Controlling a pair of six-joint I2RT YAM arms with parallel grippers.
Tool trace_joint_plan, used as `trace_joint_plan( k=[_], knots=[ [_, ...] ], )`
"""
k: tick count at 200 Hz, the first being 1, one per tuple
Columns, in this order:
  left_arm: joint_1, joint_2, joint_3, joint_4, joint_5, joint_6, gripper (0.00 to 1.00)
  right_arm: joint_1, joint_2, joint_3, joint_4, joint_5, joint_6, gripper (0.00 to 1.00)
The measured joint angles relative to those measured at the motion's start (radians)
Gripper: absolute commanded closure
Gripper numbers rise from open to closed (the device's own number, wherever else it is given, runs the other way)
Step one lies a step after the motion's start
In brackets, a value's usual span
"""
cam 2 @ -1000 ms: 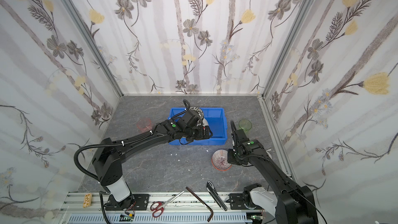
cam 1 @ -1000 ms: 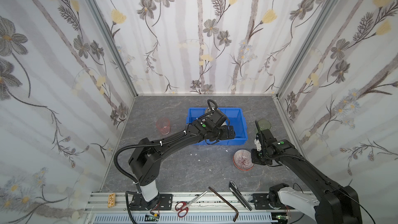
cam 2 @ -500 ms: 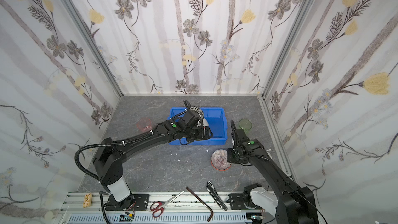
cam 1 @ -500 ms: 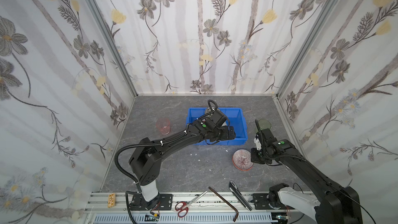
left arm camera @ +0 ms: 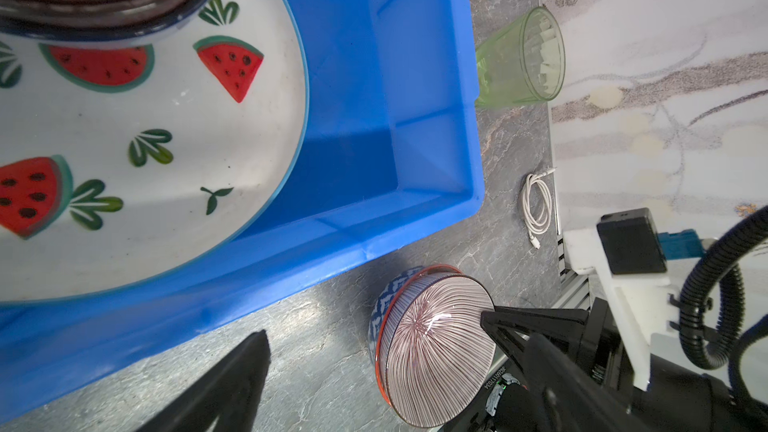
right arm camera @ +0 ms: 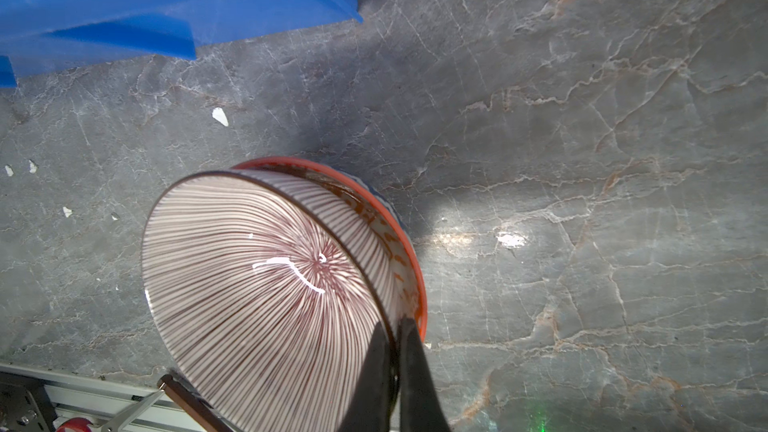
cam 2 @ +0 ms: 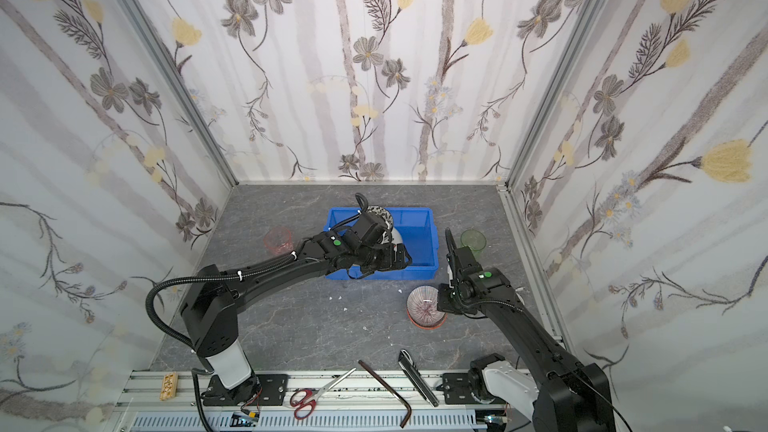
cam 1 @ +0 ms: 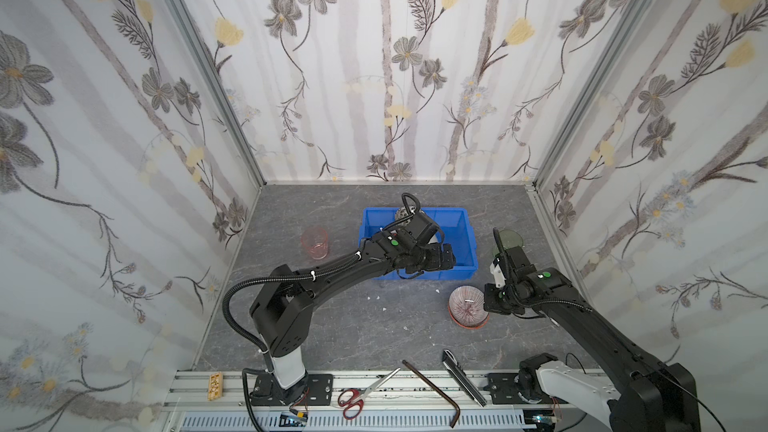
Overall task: Place the mixed dishes into the plastic bin
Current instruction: 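Grasp and lift the pink-striped bowl off the stack with the right gripper, then grasp the pink-striped bowl rim with the left gripper while right gripper holds it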
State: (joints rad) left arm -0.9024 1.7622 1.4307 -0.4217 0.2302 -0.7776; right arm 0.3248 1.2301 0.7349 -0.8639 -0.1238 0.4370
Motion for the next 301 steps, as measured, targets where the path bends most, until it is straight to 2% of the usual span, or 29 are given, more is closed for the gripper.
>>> trace_joint_plan(
  k=[194,237,301],
  knots=[
    [-0.08,0.006,-0.045,0.006,0.055,0.004,0.16,0.0,-0.013,0.175,-0.105,-0.008,-0.027,0.98],
    [-0.08,0.017,-0.045,0.006,0.059,0.004,0.25,0.0,0.01,0.217,-0.119,-0.008,-0.03,0.98],
    [-0.08,0.029,-0.038,0.006,0.059,0.011,0.48,0.008,0.039,0.258,-0.12,-0.006,-0.038,0.98]
  ],
)
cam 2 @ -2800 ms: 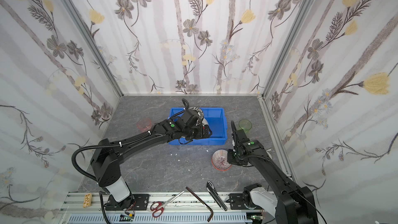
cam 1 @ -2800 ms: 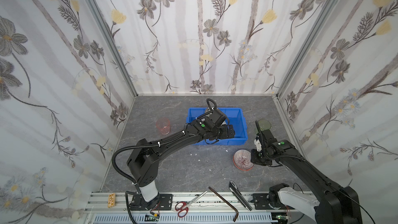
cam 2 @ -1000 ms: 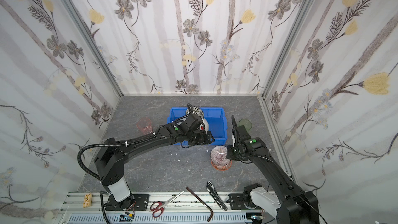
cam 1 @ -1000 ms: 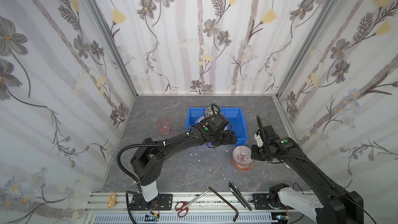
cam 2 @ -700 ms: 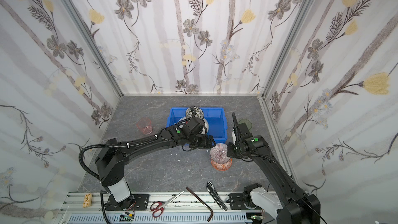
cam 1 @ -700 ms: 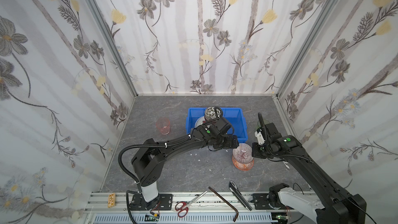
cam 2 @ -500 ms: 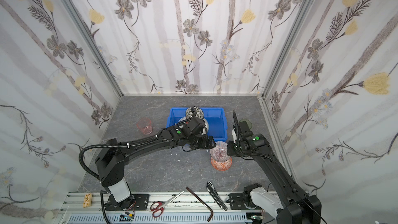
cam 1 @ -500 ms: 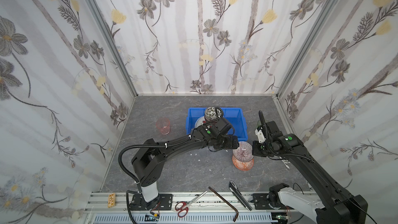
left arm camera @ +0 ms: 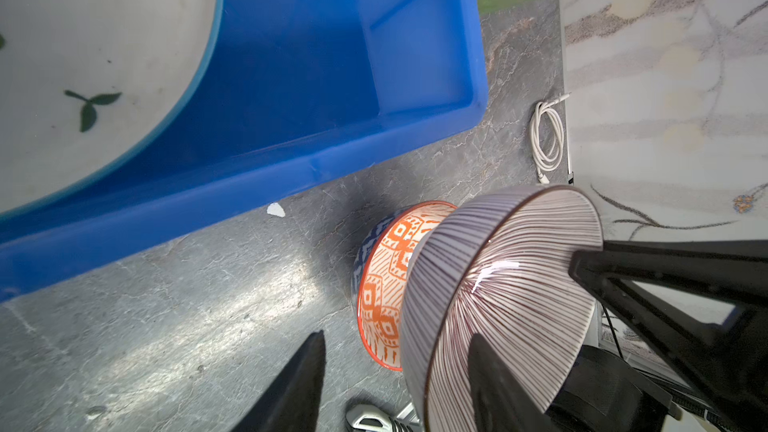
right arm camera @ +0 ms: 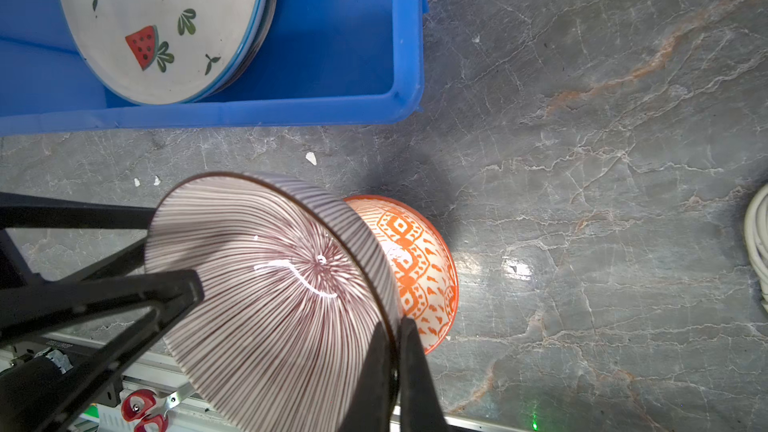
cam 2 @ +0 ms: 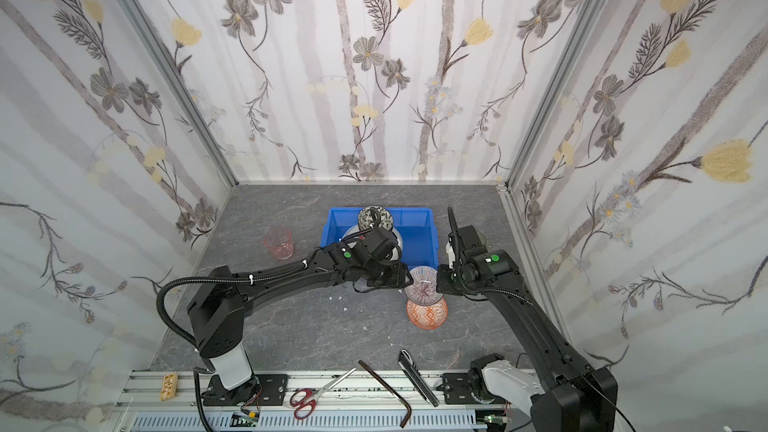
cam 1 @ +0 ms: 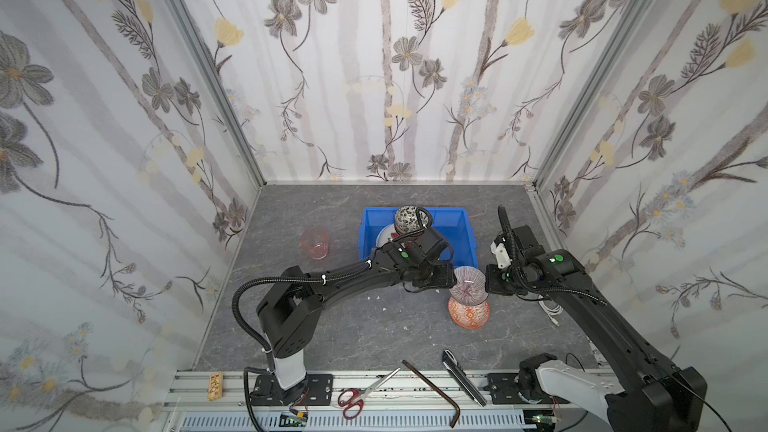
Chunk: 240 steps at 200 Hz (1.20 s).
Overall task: Place the mixed dishes into the plastic bin
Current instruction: 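Grasp the pink-striped bowl rim with the left gripper while right gripper holds it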
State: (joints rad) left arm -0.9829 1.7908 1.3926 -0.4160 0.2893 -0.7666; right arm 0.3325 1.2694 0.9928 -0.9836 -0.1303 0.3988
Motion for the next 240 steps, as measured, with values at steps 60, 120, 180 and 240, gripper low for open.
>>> trace_joint_plan(
  k=[60,120,180,240],
  knots=[
    [0.0,0.018,0.01,-0.001,0.0,0.0,0.67,0.018,0.014,0.013,-0.001,0.007,0.0,0.98],
    [0.0,0.023,0.01,0.0,0.0,0.0,0.83,0.04,0.031,0.019,0.0,0.008,0.001,0.98],
    [-0.001,0.029,0.01,-0.023,-0.011,0.0,0.96,0.054,0.032,0.024,0.011,0.006,0.009,0.97],
    [-0.002,0.029,0.01,-0.027,-0.014,0.0,1.0,0.055,0.028,0.034,0.021,-0.002,0.013,0.84]
  ],
)
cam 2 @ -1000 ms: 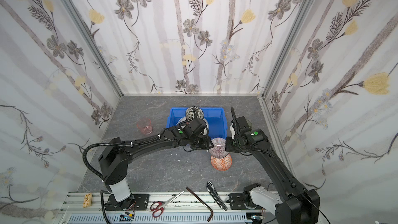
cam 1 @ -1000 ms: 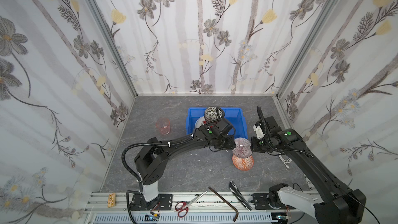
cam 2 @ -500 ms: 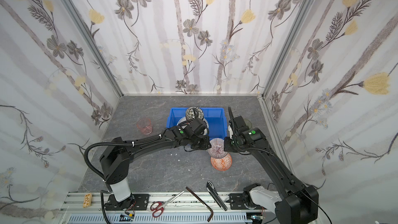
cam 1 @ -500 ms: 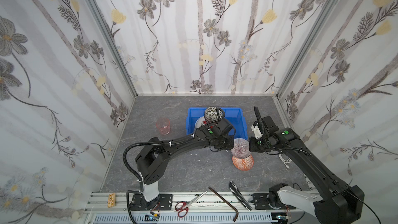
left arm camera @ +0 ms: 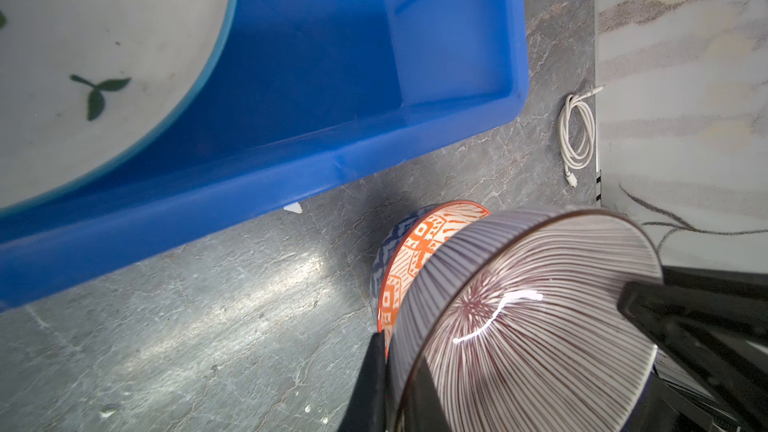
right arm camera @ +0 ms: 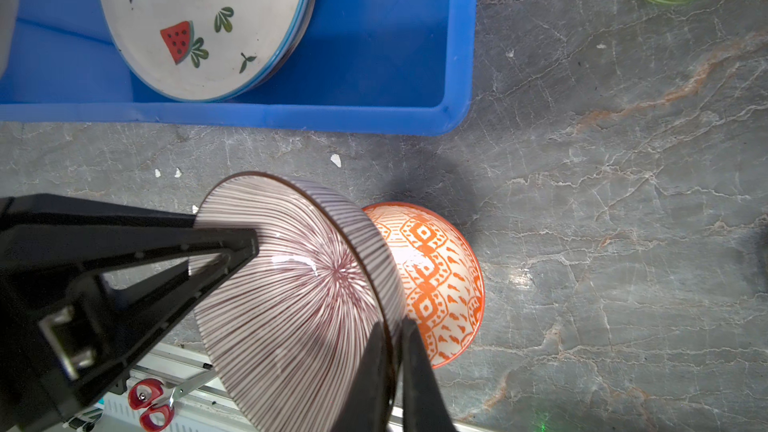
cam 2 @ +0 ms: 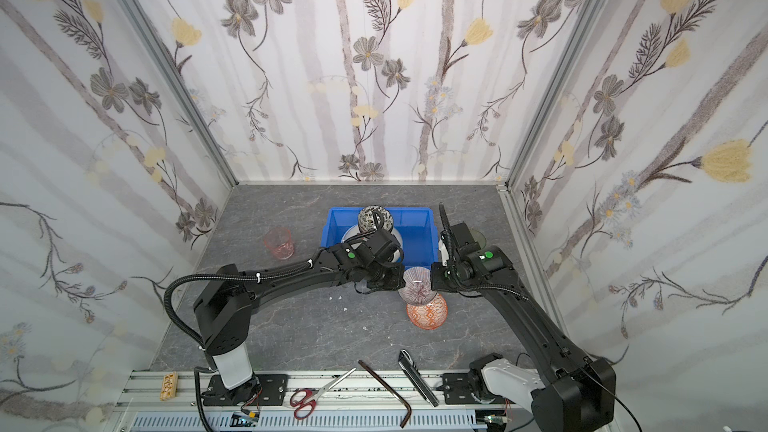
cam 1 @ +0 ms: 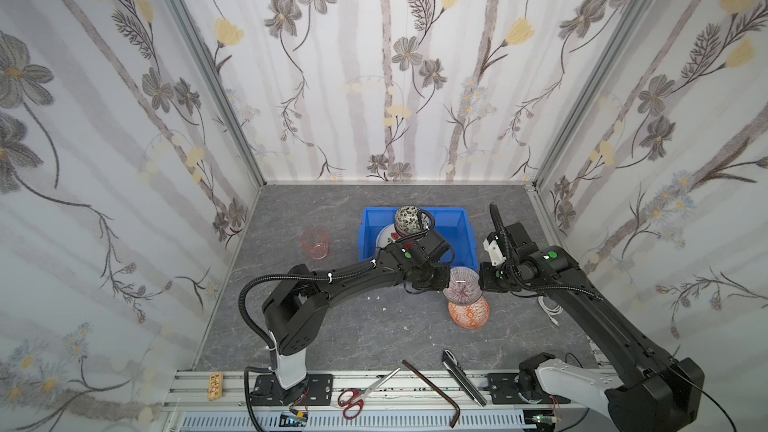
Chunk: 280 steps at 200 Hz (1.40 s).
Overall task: Place the mixed dishes into the plastic bin
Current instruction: 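Grasp the pink-striped bowl rim with the left gripper while right gripper holds it, then carry the pink-striped bowl over the bin with the left gripper while right gripper withdraws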
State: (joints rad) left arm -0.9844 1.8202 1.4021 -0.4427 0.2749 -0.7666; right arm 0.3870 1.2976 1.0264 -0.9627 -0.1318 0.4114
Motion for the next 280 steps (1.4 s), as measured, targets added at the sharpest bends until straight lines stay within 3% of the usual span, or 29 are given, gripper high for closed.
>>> trace_joint_plan(
  k=[39,84,164,168,175,280],
  knots=[
    [0.0,0.0,0.0,0.003,0.003,0.0,1.0,0.0,-0.016,0.013,0.018,0.0,0.007,0.67],
    [0.002,-0.004,0.0,0.003,0.002,0.007,1.0,-0.002,-0.034,0.029,0.021,0.0,0.011,0.38],
    [0.05,-0.05,0.017,-0.059,-0.049,0.055,1.0,-0.045,-0.066,0.064,0.027,0.0,0.014,0.17],
    [0.055,-0.053,0.022,-0.064,-0.053,0.06,1.0,-0.048,-0.067,0.064,0.028,0.0,0.014,0.15],
    [0.063,-0.057,0.031,-0.072,-0.063,0.061,1.0,-0.051,-0.068,0.065,0.028,0.0,0.014,0.01],
    [0.247,-0.07,0.232,-0.249,-0.17,0.2,1.0,-0.079,-0.066,0.064,0.045,-0.035,0.008,0.0]
  ],
)
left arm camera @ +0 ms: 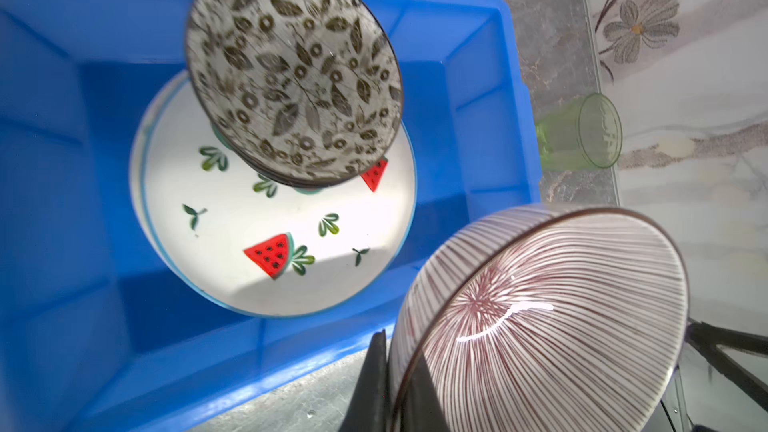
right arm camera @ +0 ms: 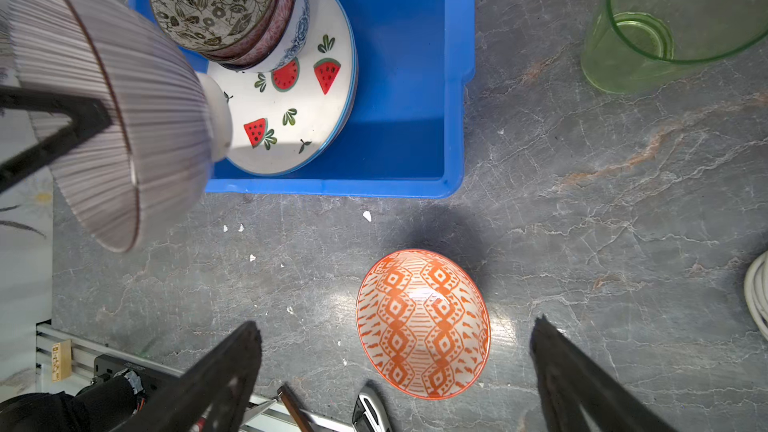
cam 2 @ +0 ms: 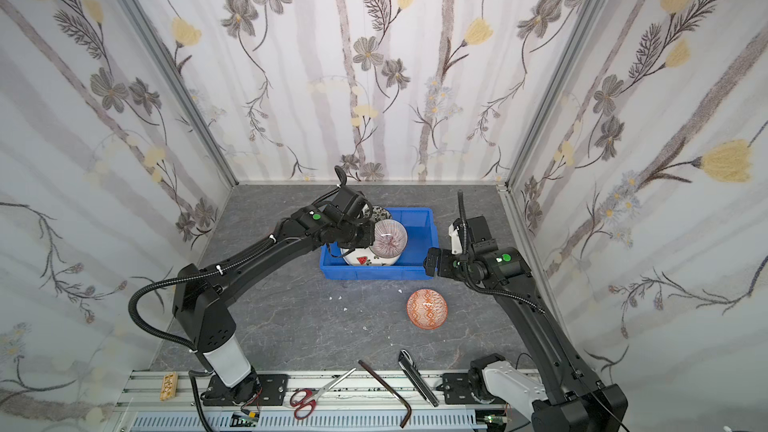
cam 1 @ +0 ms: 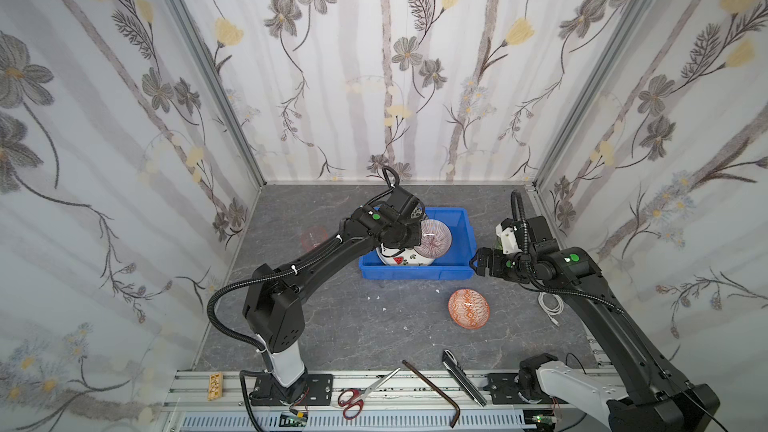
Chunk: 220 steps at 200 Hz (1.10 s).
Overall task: Place the mixed dishes into the plastic bin
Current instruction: 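Carry the pink-striped bowl over the bin with the left gripper while right gripper withdraws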
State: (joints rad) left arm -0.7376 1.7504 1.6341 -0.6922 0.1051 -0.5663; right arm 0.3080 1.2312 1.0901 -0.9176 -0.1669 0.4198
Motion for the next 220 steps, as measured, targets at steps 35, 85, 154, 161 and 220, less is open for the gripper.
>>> trace_joint_plan(
  k=[35,85,154,161,220],
  knots=[
    [0.061,0.021,0.076,-0.033,-0.035,0.044,1.0,-0.003,-0.004,-0.007,0.034,-0.013,-0.01,0.0],
    [0.122,0.113,0.183,-0.066,-0.056,0.096,1.0,-0.012,-0.026,-0.031,0.069,-0.022,-0.013,0.0],
    [0.146,0.255,0.315,-0.095,-0.084,0.144,1.0,-0.032,-0.046,-0.064,0.076,-0.036,-0.021,0.0],
    [0.146,0.265,0.323,-0.096,-0.087,0.145,1.0,-0.034,-0.048,-0.069,0.076,-0.037,-0.021,0.0],
    [0.159,0.33,0.364,-0.111,-0.098,0.152,1.0,-0.049,-0.051,-0.091,0.077,-0.043,-0.036,0.0]
  ],
)
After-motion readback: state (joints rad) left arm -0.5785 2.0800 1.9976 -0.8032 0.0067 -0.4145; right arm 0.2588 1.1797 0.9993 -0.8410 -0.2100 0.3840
